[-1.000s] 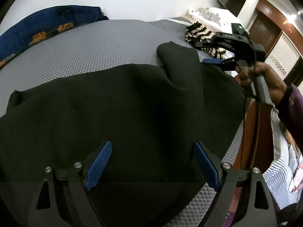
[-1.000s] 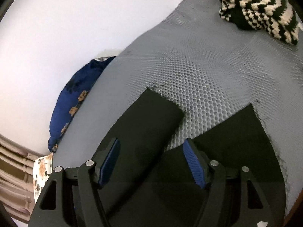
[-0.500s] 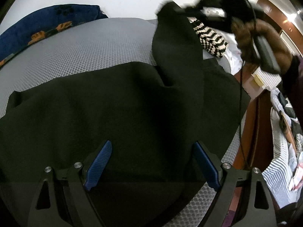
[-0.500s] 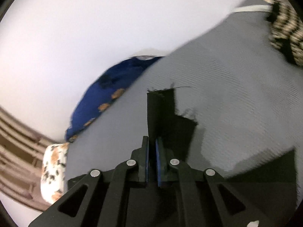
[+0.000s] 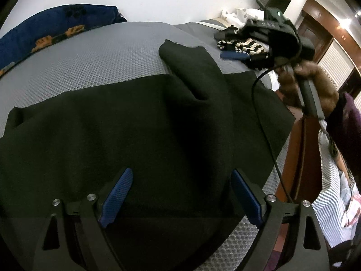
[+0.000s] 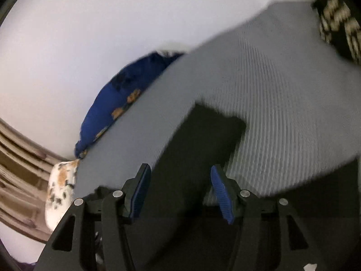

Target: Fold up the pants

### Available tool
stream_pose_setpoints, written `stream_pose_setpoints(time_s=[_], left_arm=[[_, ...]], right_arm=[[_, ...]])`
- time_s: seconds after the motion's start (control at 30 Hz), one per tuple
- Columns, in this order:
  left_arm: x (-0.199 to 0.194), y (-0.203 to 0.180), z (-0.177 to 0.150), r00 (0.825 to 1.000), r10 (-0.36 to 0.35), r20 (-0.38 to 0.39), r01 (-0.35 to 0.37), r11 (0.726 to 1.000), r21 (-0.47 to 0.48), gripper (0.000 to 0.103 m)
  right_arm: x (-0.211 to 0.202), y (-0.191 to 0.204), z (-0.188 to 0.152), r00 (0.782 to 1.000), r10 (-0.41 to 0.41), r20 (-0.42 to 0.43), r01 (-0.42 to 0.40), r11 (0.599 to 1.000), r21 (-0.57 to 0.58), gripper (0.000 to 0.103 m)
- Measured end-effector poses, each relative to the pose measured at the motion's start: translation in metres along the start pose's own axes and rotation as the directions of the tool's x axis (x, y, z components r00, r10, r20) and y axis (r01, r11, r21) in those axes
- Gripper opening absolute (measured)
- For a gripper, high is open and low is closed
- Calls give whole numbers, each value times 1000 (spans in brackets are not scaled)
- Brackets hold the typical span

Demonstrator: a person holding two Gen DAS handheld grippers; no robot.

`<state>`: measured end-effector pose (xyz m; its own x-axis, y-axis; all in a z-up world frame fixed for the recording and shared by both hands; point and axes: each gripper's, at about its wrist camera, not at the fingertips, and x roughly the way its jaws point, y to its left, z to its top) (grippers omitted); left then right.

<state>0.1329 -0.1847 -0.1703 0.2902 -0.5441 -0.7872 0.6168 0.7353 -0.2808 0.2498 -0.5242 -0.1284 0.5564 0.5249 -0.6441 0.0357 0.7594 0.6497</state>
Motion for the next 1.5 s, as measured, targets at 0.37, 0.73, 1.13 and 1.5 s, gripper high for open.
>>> stream_pose_setpoints(time_s=[0.37, 0.73, 1.13, 1.5], left_arm=[[1, -3, -1, 1000, 7, 0, -7, 1000, 9, 90], [3, -6, -2, 1000, 7, 4, -7, 1000, 23, 93], [0, -1, -3, 1000, -22, 15, 22, 1000, 6, 93], [0, 2, -3, 999, -40, 31, 40, 999, -9, 95]], right_arm=[[25, -50, -4, 994, 106, 40, -113, 954, 276, 57], [12, 82, 6, 983, -149, 110, 168, 967, -190, 10], [53, 175, -49, 991, -116, -61, 61, 823, -565, 41], [27, 122, -10, 992, -123, -40, 77, 807, -586, 42]])
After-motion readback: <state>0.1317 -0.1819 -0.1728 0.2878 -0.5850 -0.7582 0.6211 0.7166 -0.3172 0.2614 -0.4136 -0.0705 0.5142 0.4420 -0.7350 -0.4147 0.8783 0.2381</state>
